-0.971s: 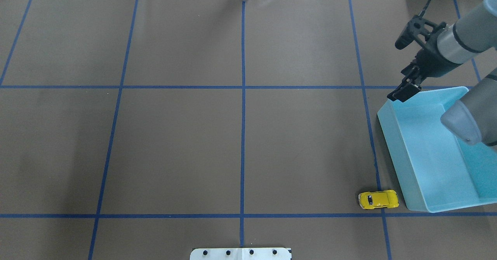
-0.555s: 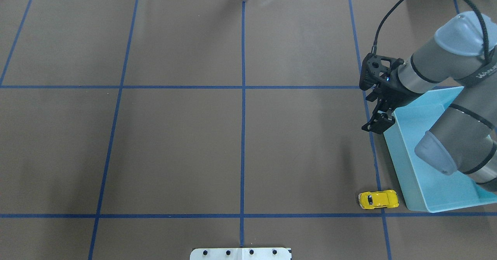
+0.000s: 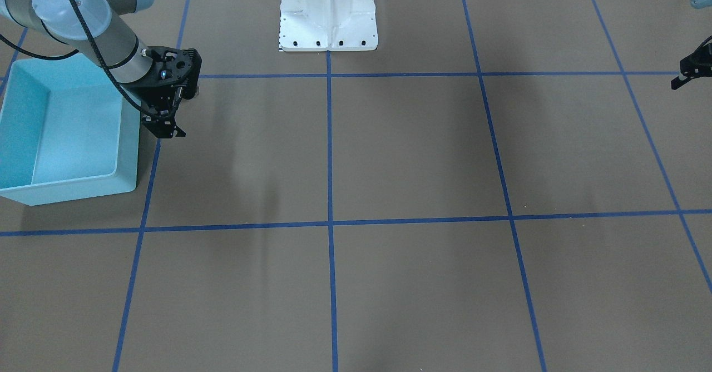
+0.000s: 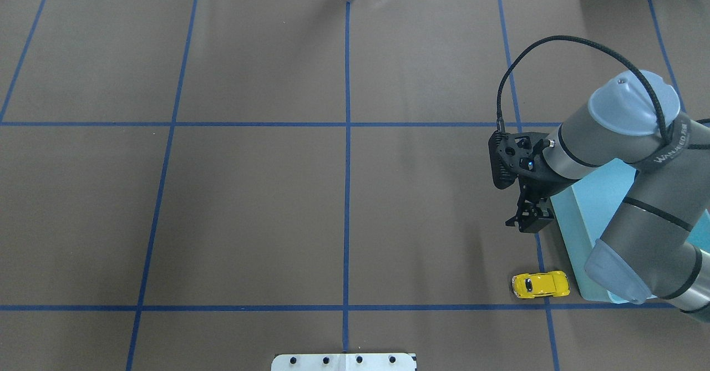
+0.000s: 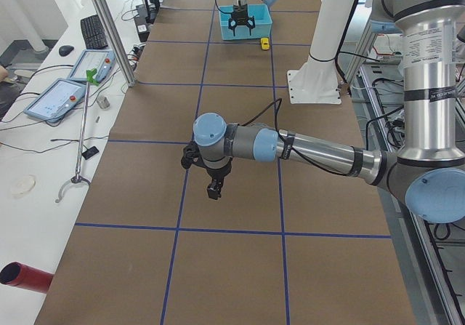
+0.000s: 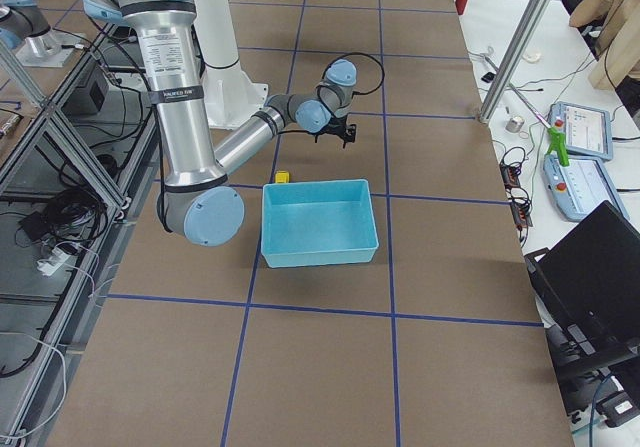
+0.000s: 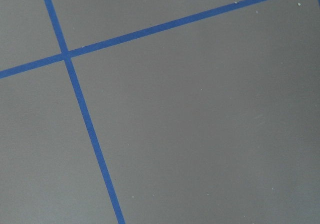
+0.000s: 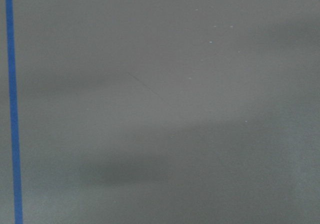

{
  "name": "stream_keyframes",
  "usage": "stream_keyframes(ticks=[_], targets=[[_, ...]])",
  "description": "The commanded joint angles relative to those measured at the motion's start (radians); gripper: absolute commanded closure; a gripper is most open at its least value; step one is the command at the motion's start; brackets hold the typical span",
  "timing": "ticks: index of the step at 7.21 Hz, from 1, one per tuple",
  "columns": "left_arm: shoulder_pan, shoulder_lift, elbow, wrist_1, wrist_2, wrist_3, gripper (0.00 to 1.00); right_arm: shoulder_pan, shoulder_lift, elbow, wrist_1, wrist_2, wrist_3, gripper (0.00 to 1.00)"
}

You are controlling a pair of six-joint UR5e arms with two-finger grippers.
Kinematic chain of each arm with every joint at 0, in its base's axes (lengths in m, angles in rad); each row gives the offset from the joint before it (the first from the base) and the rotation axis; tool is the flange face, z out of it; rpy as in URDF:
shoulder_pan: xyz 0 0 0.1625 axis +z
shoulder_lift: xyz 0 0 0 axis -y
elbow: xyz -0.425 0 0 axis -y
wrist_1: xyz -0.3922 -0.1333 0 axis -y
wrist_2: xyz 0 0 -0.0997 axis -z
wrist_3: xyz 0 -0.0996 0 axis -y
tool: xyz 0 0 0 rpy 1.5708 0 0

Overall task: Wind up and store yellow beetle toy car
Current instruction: 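Lower the right gripper down onto the yellow car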

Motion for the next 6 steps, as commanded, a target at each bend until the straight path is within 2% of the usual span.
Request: stream_keyframes(ticks=[1,2,3,4,5,6], targets=[[-0.017,0.049,-0.017,0.01,0.048,0.016,0.0,-0.05,-0.062,0.038,-0.001,-0.053,-0.059,0.0],[-0.037,0.052,-0.007,0.01,0.048,0.068,0.0,-0.1,-0.11,0.078,-0.002,-0.093,-0.043,0.0],[-0.058,0.055,-0.004,0.011,0.047,0.091,0.0,-0.16,-0.174,0.134,-0.004,-0.17,-0.039,0.0],[-0.081,0.06,0.014,0.011,0.045,0.092,0.0,-0.196,-0.205,0.156,-0.002,-0.179,-0.037,0.0],[-0.086,0.058,0.014,0.001,0.045,0.093,0.0,-0.275,-0.216,0.167,-0.002,-0.248,-0.037,0.0],[-0.086,0.06,0.019,0.002,0.042,0.09,0.0,-0.3,-0.214,0.167,-0.002,-0.262,-0.037,0.0]])
